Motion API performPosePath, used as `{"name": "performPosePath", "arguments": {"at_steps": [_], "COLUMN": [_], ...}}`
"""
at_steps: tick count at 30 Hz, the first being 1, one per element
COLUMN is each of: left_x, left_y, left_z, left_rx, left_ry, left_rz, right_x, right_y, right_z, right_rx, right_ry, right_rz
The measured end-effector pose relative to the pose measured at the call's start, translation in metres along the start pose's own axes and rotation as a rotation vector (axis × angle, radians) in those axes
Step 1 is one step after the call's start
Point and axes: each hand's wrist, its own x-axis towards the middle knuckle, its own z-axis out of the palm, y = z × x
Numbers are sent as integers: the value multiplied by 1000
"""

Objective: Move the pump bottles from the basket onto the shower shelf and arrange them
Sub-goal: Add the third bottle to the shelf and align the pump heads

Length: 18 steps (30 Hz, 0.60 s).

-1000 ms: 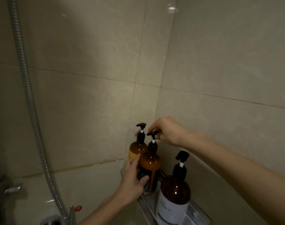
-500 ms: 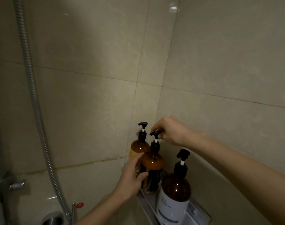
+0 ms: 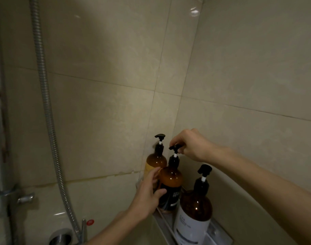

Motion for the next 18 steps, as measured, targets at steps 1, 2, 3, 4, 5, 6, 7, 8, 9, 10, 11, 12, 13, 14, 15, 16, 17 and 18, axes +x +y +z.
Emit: {"name": "performPosePath", "arguments": {"at_steps": [1,2,3,4,5,6,7,8,9,10,11,12,13,14,15,16,17,18], "left_x": [0,-1,0,0,0,1,0,-1,-3,-5,-8,-11,-13,-14,-14,-14,-14,-14], "left_y": [0,0,0,0,0,0,-1,-1,-3,-4,-6,-7,-8,-10,-11,-11,-10,-8], "left_z": [-1,-1,-2,-3,-5,-7,-8,-8,-7,-4,0,4,7,10,13,15,16,18], "left_rx": [10,28,51,67,73,69,55,49,61,87,109,118,116,114,123,145,167,184], "left_ry": [-11,-16,-17,-14,-4,24,65,110,146,166,178,186,187,184,177,172,170,164], "left_rz": [17,37,58,72,79,76,67,60,68,84,100,104,101,100,101,104,113,125], "right_x": [0,0,-1,0,0,0,0,0,1,3,4,5,5,6,6,6,6,7], "right_y": [0,0,0,0,1,1,2,2,3,3,3,3,3,3,3,3,4,3], "right_z": [0,-1,-1,-1,-1,-1,-2,-2,-2,-2,-1,-1,-1,0,0,1,1,2], "right_rx": [-2,-7,-11,-14,-15,-13,-12,-15,-21,-25,-27,-29,-32,-34,-31,-26,-22,-21], "right_ry": [0,1,2,3,4,1,-1,-1,1,3,4,5,9,13,17,19,21,23], "right_rz": [-2,-3,-5,-6,-6,-4,-1,1,4,10,15,18,18,18,20,22,23,22]}}
